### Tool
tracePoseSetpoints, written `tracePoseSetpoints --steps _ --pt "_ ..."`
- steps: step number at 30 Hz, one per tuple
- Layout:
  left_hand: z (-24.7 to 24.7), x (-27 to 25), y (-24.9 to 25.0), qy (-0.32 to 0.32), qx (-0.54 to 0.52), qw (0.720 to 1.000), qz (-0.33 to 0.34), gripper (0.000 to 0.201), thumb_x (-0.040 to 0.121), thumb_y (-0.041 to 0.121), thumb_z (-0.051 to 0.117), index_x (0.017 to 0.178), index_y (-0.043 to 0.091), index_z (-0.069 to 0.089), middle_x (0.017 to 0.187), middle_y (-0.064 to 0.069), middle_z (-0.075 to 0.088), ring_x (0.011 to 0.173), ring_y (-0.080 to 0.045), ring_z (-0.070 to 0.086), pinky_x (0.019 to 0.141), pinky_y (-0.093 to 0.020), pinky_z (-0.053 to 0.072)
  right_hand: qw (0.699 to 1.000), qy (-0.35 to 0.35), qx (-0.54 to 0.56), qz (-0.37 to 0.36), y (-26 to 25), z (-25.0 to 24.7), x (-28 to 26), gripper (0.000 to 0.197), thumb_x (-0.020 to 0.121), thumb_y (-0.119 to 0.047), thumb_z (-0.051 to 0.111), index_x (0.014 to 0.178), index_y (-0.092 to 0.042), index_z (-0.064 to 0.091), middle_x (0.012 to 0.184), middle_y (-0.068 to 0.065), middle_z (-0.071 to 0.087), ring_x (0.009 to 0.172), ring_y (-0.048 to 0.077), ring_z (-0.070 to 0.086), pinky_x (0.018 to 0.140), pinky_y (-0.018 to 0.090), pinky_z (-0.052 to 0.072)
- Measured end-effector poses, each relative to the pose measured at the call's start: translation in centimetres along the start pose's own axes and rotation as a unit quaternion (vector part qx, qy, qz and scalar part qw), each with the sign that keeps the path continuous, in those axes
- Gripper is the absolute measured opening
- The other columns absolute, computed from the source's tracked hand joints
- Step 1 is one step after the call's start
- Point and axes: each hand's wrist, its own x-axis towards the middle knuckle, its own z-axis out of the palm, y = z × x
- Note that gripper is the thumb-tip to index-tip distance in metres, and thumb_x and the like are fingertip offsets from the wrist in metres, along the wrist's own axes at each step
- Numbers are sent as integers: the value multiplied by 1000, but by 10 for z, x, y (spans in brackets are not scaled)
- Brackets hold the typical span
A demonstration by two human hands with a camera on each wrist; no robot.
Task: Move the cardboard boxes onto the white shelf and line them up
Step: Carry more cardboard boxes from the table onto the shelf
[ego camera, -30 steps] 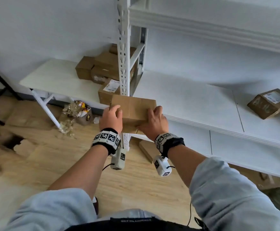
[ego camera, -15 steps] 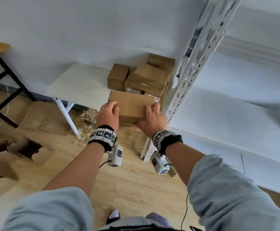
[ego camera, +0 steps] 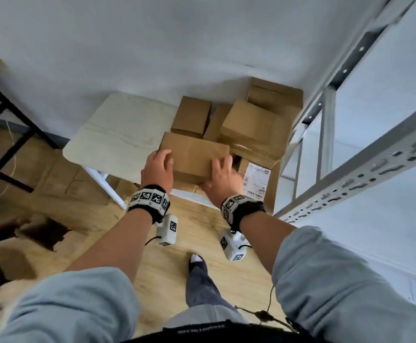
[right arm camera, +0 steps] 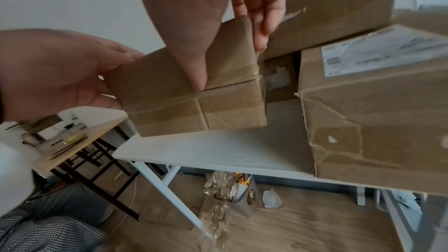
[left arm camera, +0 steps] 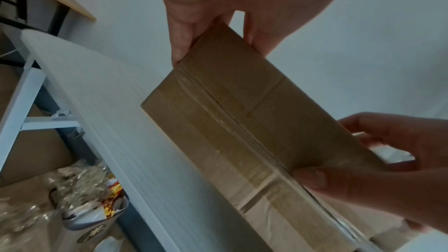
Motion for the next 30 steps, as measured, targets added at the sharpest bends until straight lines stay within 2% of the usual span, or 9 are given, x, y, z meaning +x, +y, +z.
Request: tracePoseSetpoints --steps 3,6,10,16,18,20,24,26,30 --pt "28 27 -9 -64 14 998 -11 37 103 26 50 139 19 52 147 -9 44 126 -28 52 106 -35 39 998 -60 -17 14 9 16 32 77 81 -59 68 135 -17 33 136 16 32 80 28 64 63 35 48" --pt "50 39 -22 -133 27 990 -41 48 99 33 57 145 26 46 151 -9 38 129 -30 49 109 -38 38 994 -106 -33 2 14 28 47 78 79 -59 68 135 -18 32 139 18 26 84 30 63 62 34 43" --pt "65 51 -29 -131 21 989 -69 54 95 41 60 146 33 43 147 -7 40 122 -29 54 106 -40 43 994 -104 -35 -2 20 40 66 84 73 -60 72 135 -21 30 136 16 19 86 30 59 70 38 53" --pt "65 61 -28 -155 51 985 -59 57 96 45 57 148 34 37 150 -5 38 122 -30 54 104 -42 45 994 -94 -49 19 15 46 67 90 74 -57 70 143 -21 25 142 18 21 100 33 55 75 41 52" --pt "63 61 -30 -169 83 981 -47 59 97 48 54 150 32 35 154 -7 35 128 -32 50 108 -45 42 994 -93 -51 26 12 43 63 92 75 -55 71 146 -20 23 144 18 22 104 33 54 79 42 52" --pt "59 57 -31 -170 135 976 -20 60 97 52 52 150 30 37 157 -10 33 137 -33 41 114 -51 32 994 -96 -50 33 8 39 55 92 76 -53 71 147 -19 23 146 17 22 107 33 52 82 44 51" --pt "47 35 -31 -159 198 966 45 63 95 56 52 150 29 38 160 -9 27 147 -32 23 121 -56 12 995 -75 -27 53 -3 31 31 74 78 -47 68 136 -18 34 140 13 33 114 34 48 90 45 46" --pt "39 19 -31 -162 194 965 75 65 94 54 54 151 28 36 162 -7 24 149 -32 19 121 -54 12 996 -52 -23 65 -8 29 12 72 79 -47 69 135 -18 35 137 12 36 114 34 48 94 46 46" --pt "23 -19 -33 -172 155 964 129 68 93 47 62 151 24 37 162 -4 26 147 -27 24 120 -49 19 995 -17 -31 92 -18 30 -39 76 82 -50 68 139 -16 32 137 12 38 121 35 45 97 46 45"
